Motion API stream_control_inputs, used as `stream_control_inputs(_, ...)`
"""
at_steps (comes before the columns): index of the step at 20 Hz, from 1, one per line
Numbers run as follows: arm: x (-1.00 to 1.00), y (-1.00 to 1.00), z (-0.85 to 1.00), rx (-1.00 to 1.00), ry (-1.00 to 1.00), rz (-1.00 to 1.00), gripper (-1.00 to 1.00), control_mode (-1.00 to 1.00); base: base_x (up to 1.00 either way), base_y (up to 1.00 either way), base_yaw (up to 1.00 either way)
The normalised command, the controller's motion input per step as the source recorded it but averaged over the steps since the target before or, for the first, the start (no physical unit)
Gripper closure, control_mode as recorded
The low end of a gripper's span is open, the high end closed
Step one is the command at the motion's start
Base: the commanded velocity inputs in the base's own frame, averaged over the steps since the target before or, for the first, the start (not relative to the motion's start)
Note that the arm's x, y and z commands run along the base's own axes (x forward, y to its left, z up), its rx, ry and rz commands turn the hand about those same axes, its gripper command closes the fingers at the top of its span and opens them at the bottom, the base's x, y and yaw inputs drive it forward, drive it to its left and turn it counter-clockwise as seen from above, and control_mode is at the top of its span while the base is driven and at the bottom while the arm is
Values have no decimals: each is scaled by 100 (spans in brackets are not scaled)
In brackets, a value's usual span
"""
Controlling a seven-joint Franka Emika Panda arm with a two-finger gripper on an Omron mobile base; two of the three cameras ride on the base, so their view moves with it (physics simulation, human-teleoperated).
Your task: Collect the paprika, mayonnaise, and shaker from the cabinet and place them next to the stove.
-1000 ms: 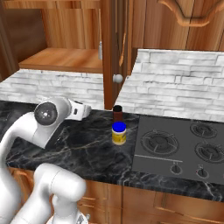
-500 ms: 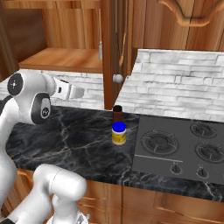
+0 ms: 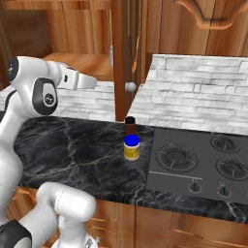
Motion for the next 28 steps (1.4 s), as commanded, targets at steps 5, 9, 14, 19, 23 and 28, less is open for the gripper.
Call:
stream_control_inputs(5, 13, 0, 7, -1, 0, 0, -100, -100, 0, 0, 0)
stream_control_inputs(9, 6, 0, 0, 0, 0, 0, -100, -100, 0, 0, 0)
stream_control_inputs(14, 13, 0, 0, 0, 0, 0, -100, -100, 0, 0, 0)
stream_control_inputs(19, 32, 0, 0, 0, 0, 0, -100, -100, 0, 0, 0)
stream_control_inputs(23, 55, 1, 2, 0, 0, 0, -100, -100, 0, 0, 0)
stream_control_inputs(28, 53, 3, 4, 1, 0, 1, -100, -100, 0, 0, 0)
